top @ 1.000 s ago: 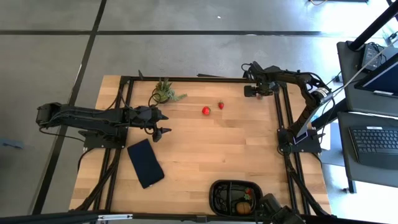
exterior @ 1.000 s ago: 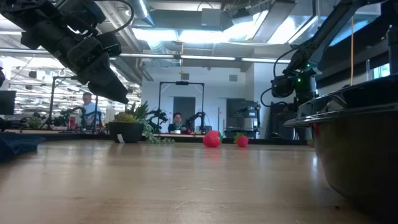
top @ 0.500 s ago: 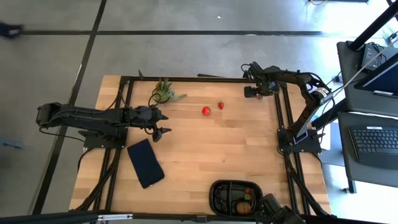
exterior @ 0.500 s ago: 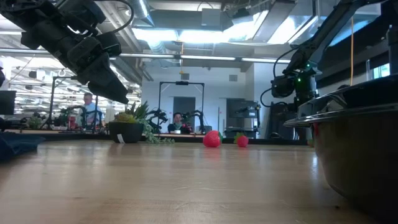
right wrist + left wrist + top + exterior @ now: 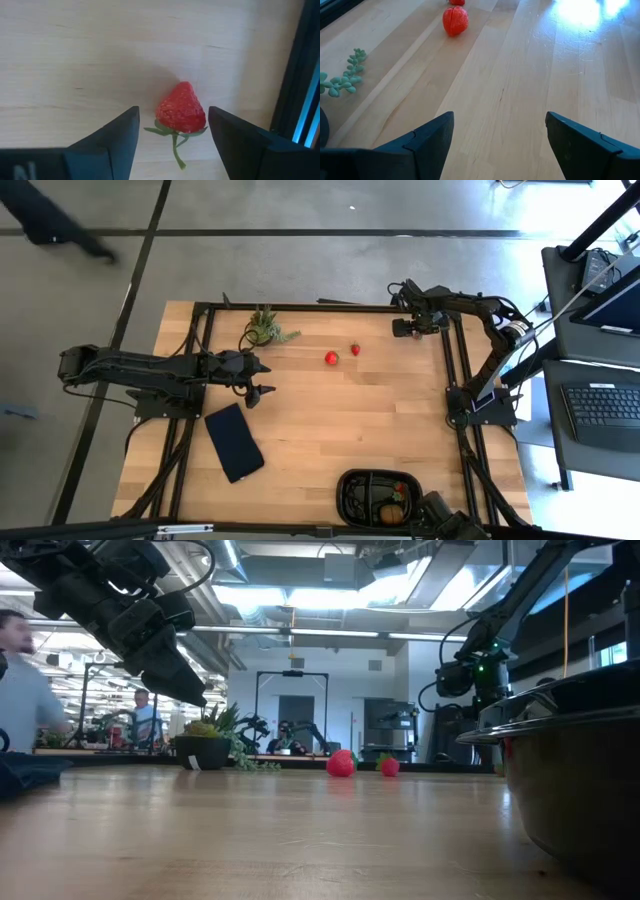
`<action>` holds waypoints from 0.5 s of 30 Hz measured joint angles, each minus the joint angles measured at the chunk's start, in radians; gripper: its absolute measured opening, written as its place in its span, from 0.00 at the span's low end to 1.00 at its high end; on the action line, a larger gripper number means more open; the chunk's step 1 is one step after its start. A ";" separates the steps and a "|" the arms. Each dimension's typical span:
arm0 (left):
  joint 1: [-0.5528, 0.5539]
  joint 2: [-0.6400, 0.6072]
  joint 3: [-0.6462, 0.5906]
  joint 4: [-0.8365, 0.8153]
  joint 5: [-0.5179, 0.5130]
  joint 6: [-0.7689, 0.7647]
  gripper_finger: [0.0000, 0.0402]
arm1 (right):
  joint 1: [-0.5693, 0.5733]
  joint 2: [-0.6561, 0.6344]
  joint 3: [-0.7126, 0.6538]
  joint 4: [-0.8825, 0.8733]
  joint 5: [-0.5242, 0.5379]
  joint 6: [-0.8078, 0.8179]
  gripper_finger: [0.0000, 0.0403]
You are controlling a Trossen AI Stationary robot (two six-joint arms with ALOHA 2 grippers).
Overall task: Pick and placing Produce into tupperware
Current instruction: Put the small red strawberry into the black container
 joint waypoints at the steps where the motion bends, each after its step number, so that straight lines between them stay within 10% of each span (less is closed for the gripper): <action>1: 0.000 0.000 0.000 0.000 0.000 0.000 0.75 | 0.000 0.000 0.000 0.000 0.000 0.000 0.59; 15: 0.000 0.000 0.000 0.000 0.000 0.001 0.75 | 0.009 0.000 -0.006 0.010 -0.003 0.000 0.58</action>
